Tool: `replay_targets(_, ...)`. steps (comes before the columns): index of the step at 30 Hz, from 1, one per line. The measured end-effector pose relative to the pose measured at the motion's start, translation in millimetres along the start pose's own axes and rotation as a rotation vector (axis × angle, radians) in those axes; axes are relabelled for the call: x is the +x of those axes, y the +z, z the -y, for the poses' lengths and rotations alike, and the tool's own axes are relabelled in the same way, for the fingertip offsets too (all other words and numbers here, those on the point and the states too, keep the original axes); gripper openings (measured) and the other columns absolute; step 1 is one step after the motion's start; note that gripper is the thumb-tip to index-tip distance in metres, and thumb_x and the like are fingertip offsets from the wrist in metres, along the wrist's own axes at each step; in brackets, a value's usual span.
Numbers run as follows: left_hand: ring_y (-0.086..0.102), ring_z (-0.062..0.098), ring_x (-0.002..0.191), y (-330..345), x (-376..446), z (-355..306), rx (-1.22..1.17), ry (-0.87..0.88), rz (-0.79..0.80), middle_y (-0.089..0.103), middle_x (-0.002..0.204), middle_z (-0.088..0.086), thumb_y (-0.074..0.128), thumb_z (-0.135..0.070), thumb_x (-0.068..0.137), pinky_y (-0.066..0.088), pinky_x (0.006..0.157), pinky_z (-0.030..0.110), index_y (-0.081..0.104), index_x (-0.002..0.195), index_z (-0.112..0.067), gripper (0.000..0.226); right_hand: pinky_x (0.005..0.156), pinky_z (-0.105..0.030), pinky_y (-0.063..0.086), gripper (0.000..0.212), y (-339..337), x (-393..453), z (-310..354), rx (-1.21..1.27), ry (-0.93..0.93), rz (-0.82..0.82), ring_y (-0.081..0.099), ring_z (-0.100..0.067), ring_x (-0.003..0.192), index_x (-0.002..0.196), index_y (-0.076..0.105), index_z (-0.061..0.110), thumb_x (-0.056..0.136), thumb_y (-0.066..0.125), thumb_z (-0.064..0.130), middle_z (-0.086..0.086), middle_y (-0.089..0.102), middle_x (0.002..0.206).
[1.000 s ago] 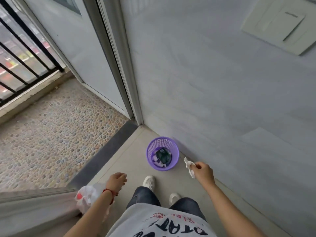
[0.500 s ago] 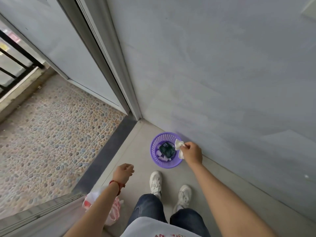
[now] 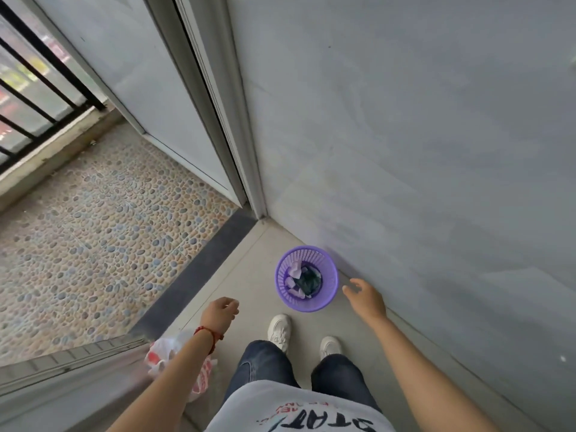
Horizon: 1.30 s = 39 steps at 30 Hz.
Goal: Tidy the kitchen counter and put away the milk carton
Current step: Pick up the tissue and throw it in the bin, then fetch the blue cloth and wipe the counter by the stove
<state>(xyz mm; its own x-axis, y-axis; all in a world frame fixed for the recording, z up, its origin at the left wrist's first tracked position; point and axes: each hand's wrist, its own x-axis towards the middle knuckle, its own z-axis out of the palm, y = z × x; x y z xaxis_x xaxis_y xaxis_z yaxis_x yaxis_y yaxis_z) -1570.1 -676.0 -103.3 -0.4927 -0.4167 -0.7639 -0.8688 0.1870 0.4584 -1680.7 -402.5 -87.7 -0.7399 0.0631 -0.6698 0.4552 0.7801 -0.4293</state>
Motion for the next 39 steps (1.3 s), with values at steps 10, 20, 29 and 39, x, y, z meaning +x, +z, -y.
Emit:
replay_targets(10,0.056,0.023,0.084,38.4,-76.5,44.0,-0.425,-0.143,-0.314,0.062,0.089,0.011,0.046,-0.018,0.093,0.048,0.084,0.037,0.061,0.107,0.002,0.028,0.087,-0.026,0.042,0.036,-18.3,9.8,1.4,-0.267,-0.304,0.288,0.056,-0.028,0.113,0.122,0.054,0.002,0.09,0.055,0.019,-0.016,0.059,0.127)
replay_targets(20,0.048,0.018,0.062,176.2,-216.5,141.5,-1.041,-0.421,-0.67,0.052,0.061,0.003,0.047,-0.007,0.091,0.032,0.052,0.025,0.054,0.065,-0.013,0.028,0.09,-0.039,0.045,0.027,6.5,-22.6,-1.7,-0.659,-0.651,0.584,0.061,-0.034,0.103,0.107,0.061,-0.004,0.088,0.056,0.013,-0.023,0.067,0.11)
replay_targets(29,0.053,0.022,0.065,349.2,-350.0,207.0,-1.561,-0.775,-0.95,0.057,0.066,0.007,0.052,-0.013,0.089,0.034,0.052,0.024,0.058,0.072,-0.012,0.019,0.093,-0.032,0.043,0.036,69.7,-121.3,-59.3,-1.062,-0.928,0.806,0.06,-0.027,0.107,0.119,0.058,0.009,0.087,0.057,0.026,-0.014,0.065,0.119)
replay_targets(39,0.048,0.022,0.067,524.8,-482.0,237.9,-1.989,-0.971,-1.243,0.056,0.069,0.01,0.049,-0.012,0.086,0.036,0.057,0.025,0.051,0.059,-0.018,0.028,0.076,-0.026,0.04,0.031,131.8,-263.6,-212.3,-1.428,-1.228,1.045,0.064,-0.027,0.096,0.113,0.062,0.005,0.088,0.058,0.022,-0.016,0.068,0.111)
